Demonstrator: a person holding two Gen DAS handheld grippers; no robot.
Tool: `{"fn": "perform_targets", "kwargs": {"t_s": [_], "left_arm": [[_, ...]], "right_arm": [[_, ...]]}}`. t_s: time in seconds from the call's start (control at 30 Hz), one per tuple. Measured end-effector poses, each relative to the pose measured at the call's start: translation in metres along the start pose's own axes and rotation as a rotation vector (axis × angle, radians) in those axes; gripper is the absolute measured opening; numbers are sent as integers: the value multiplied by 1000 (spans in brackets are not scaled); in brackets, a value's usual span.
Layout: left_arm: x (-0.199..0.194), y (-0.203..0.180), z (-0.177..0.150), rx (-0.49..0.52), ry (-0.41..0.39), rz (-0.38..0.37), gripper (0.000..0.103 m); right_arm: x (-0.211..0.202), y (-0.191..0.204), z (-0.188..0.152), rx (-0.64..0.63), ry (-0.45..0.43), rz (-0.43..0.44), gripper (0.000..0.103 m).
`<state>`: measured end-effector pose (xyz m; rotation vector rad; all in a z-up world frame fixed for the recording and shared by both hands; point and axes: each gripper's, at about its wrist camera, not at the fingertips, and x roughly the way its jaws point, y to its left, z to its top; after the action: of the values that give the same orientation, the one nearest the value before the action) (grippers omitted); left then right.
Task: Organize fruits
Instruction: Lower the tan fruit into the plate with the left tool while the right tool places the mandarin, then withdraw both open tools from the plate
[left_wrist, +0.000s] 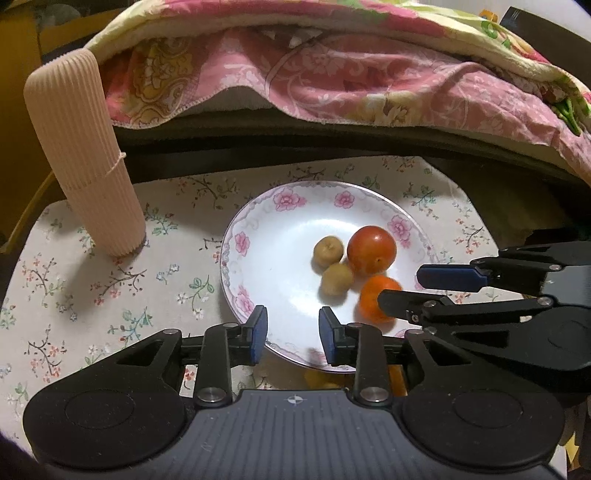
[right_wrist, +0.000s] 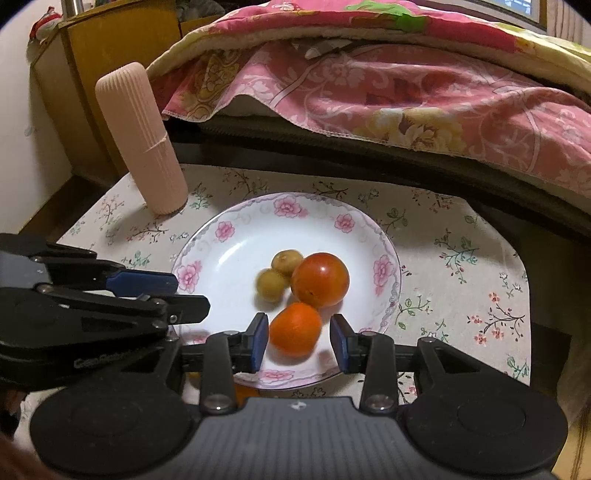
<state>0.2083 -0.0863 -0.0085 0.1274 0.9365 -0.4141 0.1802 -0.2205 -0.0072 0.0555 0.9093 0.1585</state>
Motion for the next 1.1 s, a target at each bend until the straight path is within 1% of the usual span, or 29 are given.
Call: {"fn": "perform_targets", "kwargs": {"t_s": [0.1, 0.2, 0.3, 0.67, 0.93, 1.1], "left_arm": [[-6, -2, 0, 12, -15, -1, 43], [-9, -2, -1, 24, -22, 3, 44], [-11, -2, -4, 29, -16, 7, 44], [-14, -3, -15, 57, 1, 4, 47], [-14, -8, -20, 75, 8, -2, 51], [-13, -10, -22, 87, 14, 2, 51]], "right_arm": [[-3, -2, 0, 9, -12, -8, 37], [-6, -6, -1, 19, -21, -11, 37], [-9, -8, -3, 22, -18, -12, 37], [-18, -2, -16, 7, -3, 33, 37], [-15, 1, -20, -2, 16, 34, 38], [-16, 1, -20, -3, 17, 31, 38]]}}
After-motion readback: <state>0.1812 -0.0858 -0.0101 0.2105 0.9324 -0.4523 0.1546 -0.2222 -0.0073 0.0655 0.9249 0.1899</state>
